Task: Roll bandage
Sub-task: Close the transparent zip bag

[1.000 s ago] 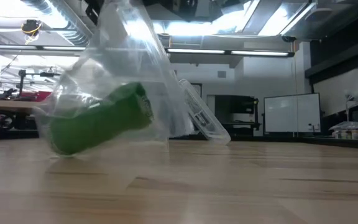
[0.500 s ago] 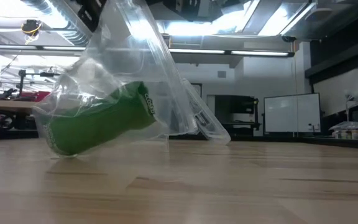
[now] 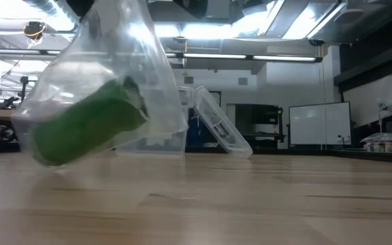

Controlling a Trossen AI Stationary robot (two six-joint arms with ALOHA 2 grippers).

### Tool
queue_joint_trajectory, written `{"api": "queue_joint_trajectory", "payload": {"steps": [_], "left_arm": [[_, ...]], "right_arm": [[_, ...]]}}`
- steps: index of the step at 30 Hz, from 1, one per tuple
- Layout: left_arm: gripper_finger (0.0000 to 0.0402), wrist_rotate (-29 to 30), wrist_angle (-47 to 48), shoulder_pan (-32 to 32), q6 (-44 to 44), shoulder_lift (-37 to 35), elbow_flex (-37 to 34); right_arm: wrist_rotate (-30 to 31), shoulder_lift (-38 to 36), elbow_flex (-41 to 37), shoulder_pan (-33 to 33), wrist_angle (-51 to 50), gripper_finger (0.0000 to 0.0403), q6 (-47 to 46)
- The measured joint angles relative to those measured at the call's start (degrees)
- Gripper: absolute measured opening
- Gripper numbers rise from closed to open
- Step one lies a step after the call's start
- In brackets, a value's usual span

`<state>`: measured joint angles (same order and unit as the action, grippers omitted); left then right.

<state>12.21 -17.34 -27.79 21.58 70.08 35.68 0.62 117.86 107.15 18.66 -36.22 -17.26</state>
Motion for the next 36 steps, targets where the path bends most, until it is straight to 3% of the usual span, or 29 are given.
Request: {"api": "queue_joint_trajectory", "payload": {"steps": [13, 22, 36], "left_arm": [[0.0111, -0.02, 0.15, 0.0, -0.42, 0.0, 0.0], [0.0008, -1.23, 0.25, 0.0, -4.7, 0.0, 0.0], [0.0, -0.24, -3.69, -0.02, -7.12, 0.11, -0.13]], "right_arm": [[0.64, 0.0, 0.02, -0.34, 3.33, 0.0019, 1.25], [0.24, 0.0, 0.02, -0.34, 2.84, 0.0019, 1.25], [0.22, -0.26, 0.22, -0.31, 2.33, 0.0019, 1.07]]}}
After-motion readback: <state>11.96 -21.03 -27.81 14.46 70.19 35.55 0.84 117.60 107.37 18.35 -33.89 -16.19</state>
